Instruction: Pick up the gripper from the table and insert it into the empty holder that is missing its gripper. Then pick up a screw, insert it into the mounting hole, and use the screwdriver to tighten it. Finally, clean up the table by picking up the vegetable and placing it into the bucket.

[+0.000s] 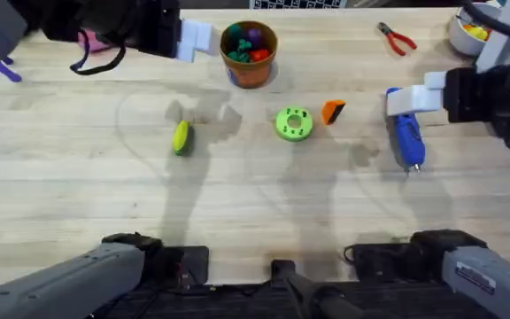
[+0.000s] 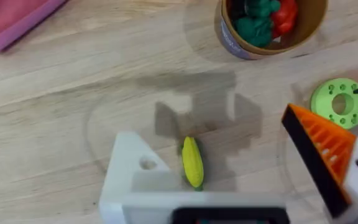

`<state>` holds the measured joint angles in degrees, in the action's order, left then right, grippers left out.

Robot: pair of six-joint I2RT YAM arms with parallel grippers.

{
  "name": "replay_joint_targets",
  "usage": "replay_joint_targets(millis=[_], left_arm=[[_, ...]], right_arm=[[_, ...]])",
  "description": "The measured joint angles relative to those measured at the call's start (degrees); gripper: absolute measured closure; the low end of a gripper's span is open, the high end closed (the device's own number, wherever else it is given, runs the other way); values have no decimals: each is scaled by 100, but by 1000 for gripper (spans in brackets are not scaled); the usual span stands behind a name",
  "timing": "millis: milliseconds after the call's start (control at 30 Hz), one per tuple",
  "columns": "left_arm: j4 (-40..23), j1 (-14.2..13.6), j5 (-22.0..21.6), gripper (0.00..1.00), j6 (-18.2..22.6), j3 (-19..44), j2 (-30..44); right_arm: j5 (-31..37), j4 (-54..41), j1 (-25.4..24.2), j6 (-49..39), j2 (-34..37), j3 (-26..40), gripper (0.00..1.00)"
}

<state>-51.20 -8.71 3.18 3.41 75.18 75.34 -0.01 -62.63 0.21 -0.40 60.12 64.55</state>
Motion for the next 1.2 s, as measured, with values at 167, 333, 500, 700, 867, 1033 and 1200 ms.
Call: replay_joint_targets(millis=[167,333,500,700,867,1033,1200], left_arm=[[222,0,0,15,49,-175,-295],[805,0,0,15,73,-846,-1170],[1724,67,67,15,84,-1859,-1969],[3304,399,603,15,88,-3235,-2779],[4131,689,1083,16,88,-4227,-3611],[4286,704,1442,15,92,-5007,-4443],[4286,704,1819,16,89,-5695,-5465]], right_arm=[[0,0,0,0,0,0,8],[0,0,0,0,0,0,8],[0,0,0,0,0,0,7],[0,2,0,0,0,0,8],[0,1,0,0,-1,0,8],[0,2,0,0,0,0,8],[0,2,0,0,0,0,8]])
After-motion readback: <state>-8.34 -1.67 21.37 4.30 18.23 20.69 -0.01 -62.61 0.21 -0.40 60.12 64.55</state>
